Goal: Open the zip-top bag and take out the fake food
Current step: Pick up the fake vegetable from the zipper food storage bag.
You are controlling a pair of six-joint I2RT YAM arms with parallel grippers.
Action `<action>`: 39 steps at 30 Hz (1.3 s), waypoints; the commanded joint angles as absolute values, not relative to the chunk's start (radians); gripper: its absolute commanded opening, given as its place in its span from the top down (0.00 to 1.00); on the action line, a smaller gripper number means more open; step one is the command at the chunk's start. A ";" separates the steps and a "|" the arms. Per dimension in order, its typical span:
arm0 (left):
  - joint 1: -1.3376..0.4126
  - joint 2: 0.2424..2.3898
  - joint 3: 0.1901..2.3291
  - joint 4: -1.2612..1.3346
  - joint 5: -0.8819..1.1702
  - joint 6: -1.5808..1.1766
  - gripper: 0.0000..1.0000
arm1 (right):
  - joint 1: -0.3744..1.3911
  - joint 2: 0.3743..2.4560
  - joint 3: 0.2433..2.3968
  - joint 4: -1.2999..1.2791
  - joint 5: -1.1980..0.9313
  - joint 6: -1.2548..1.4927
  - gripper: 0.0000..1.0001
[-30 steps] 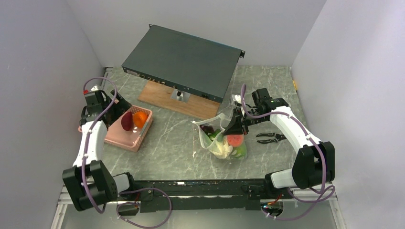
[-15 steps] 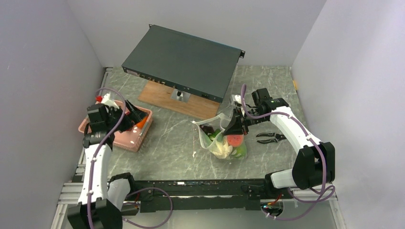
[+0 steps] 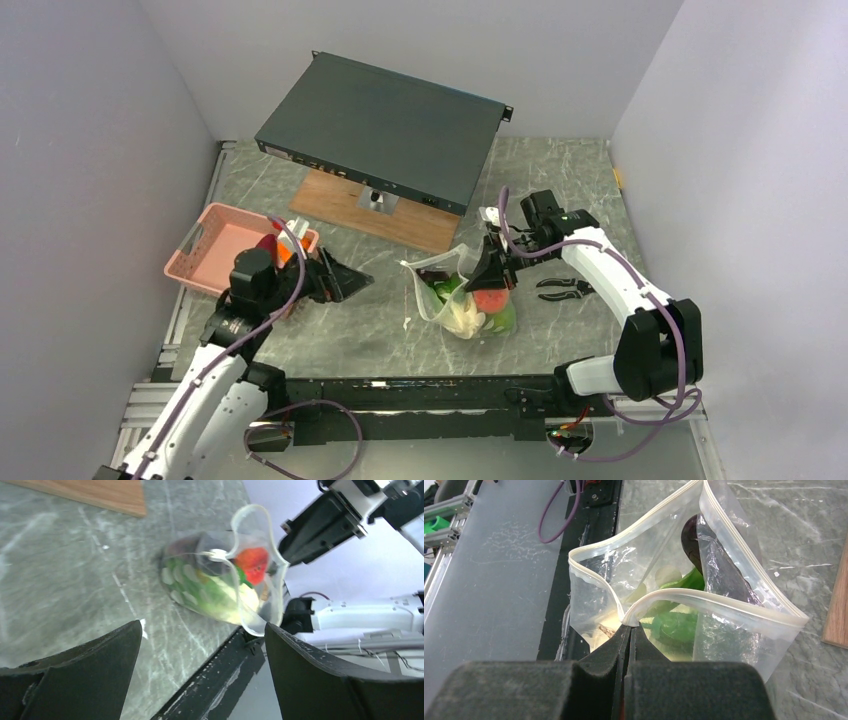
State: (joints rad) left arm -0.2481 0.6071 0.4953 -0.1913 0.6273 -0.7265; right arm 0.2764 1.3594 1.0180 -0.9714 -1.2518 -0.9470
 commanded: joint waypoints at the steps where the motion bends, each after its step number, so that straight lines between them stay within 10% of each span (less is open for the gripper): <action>1: -0.395 0.614 0.524 -0.062 0.547 -0.789 0.04 | 0.295 1.336 1.015 -0.971 -1.249 -0.998 1.00; 14: -0.801 0.906 0.756 -0.012 0.262 -0.773 0.16 | 0.316 1.335 1.009 -0.956 -1.247 -0.990 1.00; 31: -0.923 1.200 0.932 -0.215 0.024 -0.795 0.53 | 0.337 1.356 1.074 -0.986 -1.298 -0.980 1.00; 39: -0.939 1.234 0.960 -0.344 -0.120 -0.821 0.53 | 0.339 1.350 1.081 -1.003 -1.311 -0.994 1.00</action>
